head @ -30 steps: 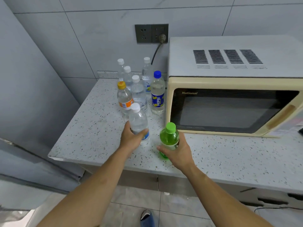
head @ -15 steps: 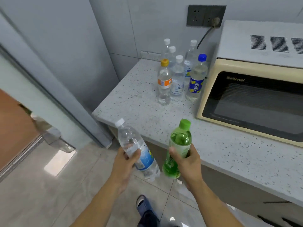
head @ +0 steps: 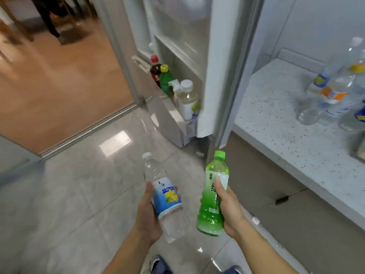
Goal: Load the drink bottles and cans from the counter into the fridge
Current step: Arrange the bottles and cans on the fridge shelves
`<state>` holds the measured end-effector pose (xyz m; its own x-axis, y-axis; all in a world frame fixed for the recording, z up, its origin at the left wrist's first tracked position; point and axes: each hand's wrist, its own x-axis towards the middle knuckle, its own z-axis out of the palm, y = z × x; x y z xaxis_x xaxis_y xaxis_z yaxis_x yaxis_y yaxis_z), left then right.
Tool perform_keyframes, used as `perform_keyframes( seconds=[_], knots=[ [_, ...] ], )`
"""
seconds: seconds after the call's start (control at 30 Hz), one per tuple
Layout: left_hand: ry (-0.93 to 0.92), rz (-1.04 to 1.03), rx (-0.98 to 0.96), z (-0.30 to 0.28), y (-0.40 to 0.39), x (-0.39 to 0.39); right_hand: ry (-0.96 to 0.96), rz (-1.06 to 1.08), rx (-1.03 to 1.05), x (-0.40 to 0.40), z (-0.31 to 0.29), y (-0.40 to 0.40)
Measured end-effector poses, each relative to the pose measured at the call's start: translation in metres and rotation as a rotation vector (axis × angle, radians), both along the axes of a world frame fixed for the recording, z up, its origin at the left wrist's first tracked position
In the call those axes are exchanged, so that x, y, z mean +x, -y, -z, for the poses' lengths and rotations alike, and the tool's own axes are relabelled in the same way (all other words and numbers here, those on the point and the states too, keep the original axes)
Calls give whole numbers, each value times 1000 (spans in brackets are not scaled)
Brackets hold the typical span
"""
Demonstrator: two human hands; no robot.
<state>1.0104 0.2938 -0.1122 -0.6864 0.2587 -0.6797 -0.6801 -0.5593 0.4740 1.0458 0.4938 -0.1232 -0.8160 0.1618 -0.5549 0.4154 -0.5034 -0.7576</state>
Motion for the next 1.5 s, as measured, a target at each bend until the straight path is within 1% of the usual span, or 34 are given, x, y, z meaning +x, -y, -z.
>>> perform_keyframes(
  seconds=[0.17,0.3,0.43,0.53,0.63,0.77,0.97,1.1,1.17,1.27,1.3,1.37,1.43,1.5],
  knots=[
    [-6,-73,16,1,121,-16,-11,-134,129,-43,0,116],
    [28,-152,60,-3,195,-26,-32,-195,155,-74,-7,191],
    [3,-201,76,-7,243,-46,-74,-235,181,-108,-16,242],
    [-18,-195,78,-12,266,-67,-90,-282,193,-137,-19,270],
    [-50,-163,31,-16,288,-97,-97,-303,194,-171,-19,298],
    [-105,-125,-68,-23,316,-155,-108,-307,179,-229,-15,334],
    [-177,-69,-162,-37,353,-266,-110,-303,149,-331,-19,372],
    [-225,-32,-191,-44,371,-338,-115,-275,168,-397,-29,384],
    [-220,-15,-221,-45,379,-371,-108,-246,199,-427,-29,388],
    [-202,-10,-205,-43,391,-413,-98,-222,221,-461,-26,396],
    [-200,-14,-213,-41,395,-427,-92,-211,238,-471,-24,400],
    [-217,-4,-297,-38,402,-459,-90,-172,324,-491,-19,407],
    [-270,27,-410,-34,410,-493,-103,-129,435,-513,-16,414],
    [-336,85,-462,-34,418,-528,-92,-62,501,-535,-18,421]
  ],
)
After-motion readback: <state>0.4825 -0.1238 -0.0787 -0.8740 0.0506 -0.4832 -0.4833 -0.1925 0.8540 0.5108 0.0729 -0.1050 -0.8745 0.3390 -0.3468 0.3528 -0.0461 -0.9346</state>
